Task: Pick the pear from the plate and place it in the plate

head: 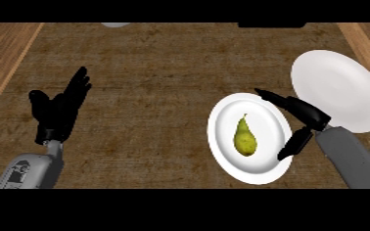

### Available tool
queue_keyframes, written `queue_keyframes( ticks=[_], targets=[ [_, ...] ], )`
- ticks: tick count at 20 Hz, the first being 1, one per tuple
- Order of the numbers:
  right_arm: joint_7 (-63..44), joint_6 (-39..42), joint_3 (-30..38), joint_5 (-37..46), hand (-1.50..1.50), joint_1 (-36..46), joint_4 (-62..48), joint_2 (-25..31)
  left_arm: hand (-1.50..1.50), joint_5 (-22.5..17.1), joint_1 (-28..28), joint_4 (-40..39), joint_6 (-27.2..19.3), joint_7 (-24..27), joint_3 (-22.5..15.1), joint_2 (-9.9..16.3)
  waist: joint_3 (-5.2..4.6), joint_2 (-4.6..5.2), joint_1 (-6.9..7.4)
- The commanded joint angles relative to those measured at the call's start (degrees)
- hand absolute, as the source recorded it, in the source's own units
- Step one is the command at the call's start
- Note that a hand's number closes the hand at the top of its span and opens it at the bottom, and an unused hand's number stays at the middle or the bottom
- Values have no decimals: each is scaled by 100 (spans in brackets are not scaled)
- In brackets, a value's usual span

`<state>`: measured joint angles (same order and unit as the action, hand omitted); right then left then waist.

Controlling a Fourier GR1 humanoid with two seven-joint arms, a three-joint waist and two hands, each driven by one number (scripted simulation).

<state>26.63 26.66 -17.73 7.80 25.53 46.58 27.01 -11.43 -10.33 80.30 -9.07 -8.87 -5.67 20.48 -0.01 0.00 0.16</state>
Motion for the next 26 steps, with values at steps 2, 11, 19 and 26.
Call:
queue_keyframes(
  ticks=[2,11,19,26],
  targets=[
    [-622,117,-146,429,-150,-29,467,-4,0,132,24,39,46,-69,79,-82,-1,-11,-14],
    [-572,342,-180,1230,-150,358,-139,-547,0,326,-348,-591,223,151,318,-422,2,14,-2],
    [-625,5,32,1956,-150,296,-311,-940,0,489,227,140,498,5,453,-437,3,4,19],
    [-518,90,57,2301,-150,140,-175,-926,0,535,-139,-316,605,-55,653,-537,2,8,-13]
  ],
)
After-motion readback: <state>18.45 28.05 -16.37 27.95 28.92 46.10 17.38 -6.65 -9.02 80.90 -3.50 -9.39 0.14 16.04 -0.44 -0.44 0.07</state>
